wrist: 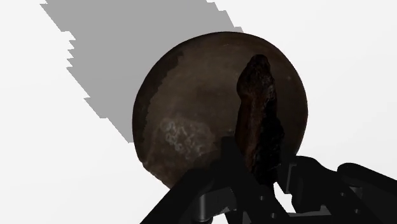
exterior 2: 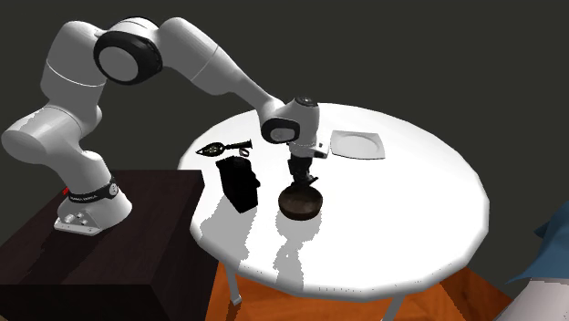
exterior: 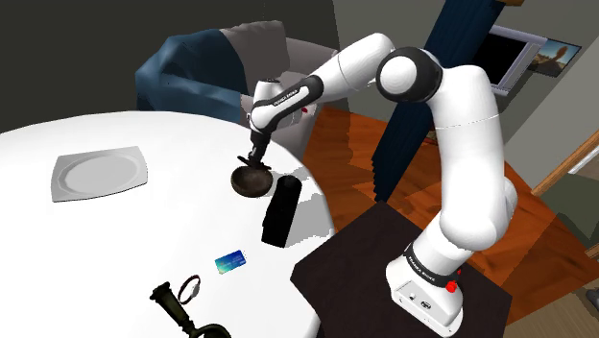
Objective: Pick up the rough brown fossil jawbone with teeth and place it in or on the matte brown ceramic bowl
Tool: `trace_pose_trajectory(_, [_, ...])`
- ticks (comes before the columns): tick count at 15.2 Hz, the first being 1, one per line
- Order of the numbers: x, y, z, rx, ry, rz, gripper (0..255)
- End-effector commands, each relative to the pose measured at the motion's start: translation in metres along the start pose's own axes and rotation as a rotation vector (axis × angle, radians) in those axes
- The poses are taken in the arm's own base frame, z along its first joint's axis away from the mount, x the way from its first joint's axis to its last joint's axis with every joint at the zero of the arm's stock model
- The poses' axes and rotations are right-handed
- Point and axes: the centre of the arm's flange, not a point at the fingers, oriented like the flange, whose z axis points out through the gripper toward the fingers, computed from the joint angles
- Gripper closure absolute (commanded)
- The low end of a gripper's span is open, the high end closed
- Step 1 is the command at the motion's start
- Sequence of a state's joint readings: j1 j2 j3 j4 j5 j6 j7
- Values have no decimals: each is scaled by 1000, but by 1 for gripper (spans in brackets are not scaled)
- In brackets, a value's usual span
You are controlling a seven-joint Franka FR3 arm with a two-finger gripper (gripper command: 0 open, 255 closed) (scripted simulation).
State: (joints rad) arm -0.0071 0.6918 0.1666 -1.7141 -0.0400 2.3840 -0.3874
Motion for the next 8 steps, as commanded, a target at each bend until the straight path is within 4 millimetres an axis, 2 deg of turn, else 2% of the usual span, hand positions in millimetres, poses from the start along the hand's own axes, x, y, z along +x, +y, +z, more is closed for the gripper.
trace_pose_trajectory(1, [0, 1, 10, 0, 0, -1, 255])
trace_pose_trajectory(8, [-1, 4, 49, 0, 0, -1, 255])
